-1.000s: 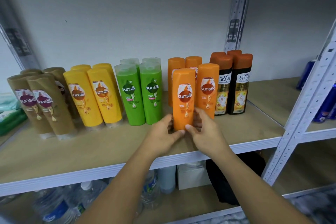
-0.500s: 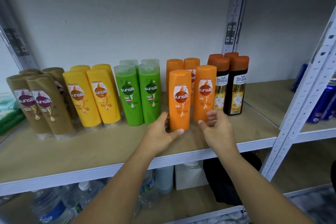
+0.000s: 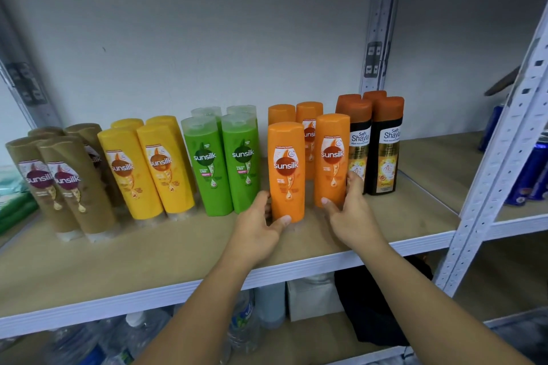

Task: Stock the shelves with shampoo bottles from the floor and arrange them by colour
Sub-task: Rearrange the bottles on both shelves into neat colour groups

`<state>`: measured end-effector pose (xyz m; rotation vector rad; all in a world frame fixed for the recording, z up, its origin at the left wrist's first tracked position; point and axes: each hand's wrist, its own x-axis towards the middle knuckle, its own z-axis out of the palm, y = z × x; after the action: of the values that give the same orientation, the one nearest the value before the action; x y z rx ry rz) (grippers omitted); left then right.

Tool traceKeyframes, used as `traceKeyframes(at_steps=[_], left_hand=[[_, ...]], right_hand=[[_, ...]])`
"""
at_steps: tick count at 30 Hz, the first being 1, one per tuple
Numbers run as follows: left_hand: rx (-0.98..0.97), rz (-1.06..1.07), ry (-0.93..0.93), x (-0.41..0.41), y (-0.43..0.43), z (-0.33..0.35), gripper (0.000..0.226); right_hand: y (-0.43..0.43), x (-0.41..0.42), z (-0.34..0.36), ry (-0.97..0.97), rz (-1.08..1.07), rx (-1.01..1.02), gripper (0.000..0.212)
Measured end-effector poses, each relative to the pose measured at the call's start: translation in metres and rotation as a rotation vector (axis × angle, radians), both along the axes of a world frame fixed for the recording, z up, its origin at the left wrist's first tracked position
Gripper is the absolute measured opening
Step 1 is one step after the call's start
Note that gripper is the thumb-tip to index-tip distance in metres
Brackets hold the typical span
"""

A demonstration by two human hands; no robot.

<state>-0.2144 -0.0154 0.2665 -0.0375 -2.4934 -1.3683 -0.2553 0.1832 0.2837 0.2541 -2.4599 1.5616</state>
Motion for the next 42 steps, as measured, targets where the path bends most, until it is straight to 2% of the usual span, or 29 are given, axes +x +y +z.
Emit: traceKeyframes(at_steps=[10,19,30,42], left_hand=[[-0.137,0.180,0.071,-0.012,0.008,0.004,0.035],[-0.124,0.259,0.082,-0.034,0.015,-0.004,0.037],[-0.188,0.285,0.091,-0.044,0.016,-0.001,0.033],[-0.147,0.273,0.077,-0.045,0.013,-0.001,0.037]], right_hand=[[0.000,-0.019,0.000,-0.003,-0.039,0.085,0.072],[-0.010,-0.032,-0.005,0.075,-0.051,0.070,0.066],[-0.021,-0.046,-0.007,0.084,-0.030,0.074,0.066],[-0.018,-0.043,-0.007,0.072,-0.001,0.093,0.067]])
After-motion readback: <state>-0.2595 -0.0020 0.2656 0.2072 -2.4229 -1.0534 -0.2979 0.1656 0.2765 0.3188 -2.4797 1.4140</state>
